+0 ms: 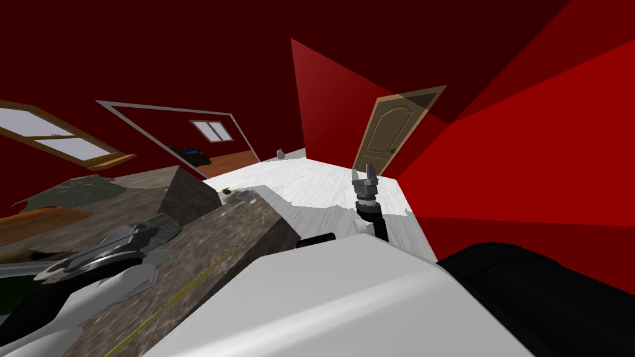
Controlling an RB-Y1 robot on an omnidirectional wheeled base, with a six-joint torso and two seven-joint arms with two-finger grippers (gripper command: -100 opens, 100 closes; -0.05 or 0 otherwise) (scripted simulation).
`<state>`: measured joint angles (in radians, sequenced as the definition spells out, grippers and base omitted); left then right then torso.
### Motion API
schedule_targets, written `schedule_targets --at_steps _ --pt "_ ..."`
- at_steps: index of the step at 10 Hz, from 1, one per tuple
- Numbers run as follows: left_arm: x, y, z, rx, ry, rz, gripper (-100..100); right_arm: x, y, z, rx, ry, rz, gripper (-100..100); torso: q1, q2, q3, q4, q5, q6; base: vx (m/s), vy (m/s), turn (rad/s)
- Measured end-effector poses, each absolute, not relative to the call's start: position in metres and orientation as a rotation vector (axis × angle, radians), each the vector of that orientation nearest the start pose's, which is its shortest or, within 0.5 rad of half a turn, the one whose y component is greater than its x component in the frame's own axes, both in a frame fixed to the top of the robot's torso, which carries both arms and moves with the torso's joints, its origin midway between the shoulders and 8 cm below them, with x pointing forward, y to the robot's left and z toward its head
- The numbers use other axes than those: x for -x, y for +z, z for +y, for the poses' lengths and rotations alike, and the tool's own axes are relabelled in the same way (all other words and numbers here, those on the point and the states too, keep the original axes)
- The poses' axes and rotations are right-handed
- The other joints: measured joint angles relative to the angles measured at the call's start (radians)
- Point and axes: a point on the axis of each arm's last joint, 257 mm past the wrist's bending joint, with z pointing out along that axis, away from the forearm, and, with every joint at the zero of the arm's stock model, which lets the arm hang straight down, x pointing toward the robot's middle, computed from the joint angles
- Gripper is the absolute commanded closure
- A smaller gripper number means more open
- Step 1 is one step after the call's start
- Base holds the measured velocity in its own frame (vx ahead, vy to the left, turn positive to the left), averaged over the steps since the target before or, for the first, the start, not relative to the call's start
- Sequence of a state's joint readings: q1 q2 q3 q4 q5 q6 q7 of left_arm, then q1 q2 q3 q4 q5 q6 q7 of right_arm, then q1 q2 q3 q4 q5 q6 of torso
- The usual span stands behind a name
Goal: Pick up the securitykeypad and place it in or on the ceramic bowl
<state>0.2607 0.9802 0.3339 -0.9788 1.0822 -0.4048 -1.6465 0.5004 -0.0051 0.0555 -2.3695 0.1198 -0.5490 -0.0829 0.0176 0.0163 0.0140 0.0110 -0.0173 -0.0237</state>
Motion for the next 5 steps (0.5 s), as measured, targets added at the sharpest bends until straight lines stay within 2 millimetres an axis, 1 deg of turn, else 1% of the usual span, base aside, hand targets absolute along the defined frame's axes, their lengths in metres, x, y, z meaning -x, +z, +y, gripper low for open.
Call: schedule_targets --at_steps 1,5 --pt "-0.304 -0.11 0.831 0.535 0.7 1.372 100 -0.319 0.07 -0.24 -0.504 1.39 0.574 0 0.001 -0.001 0.0 0.0 0.0 0.0 -0.061 0.044 -0.162" --pt "-0.299 -0.098 0.845 0.587 0.708 1.357 100 -0.319 0.07 -0.24 -0.504 1.39 0.574 0 0.002 -0.001 0.0 0.001 -0.001 0.0 -0.048 0.049 -0.1"
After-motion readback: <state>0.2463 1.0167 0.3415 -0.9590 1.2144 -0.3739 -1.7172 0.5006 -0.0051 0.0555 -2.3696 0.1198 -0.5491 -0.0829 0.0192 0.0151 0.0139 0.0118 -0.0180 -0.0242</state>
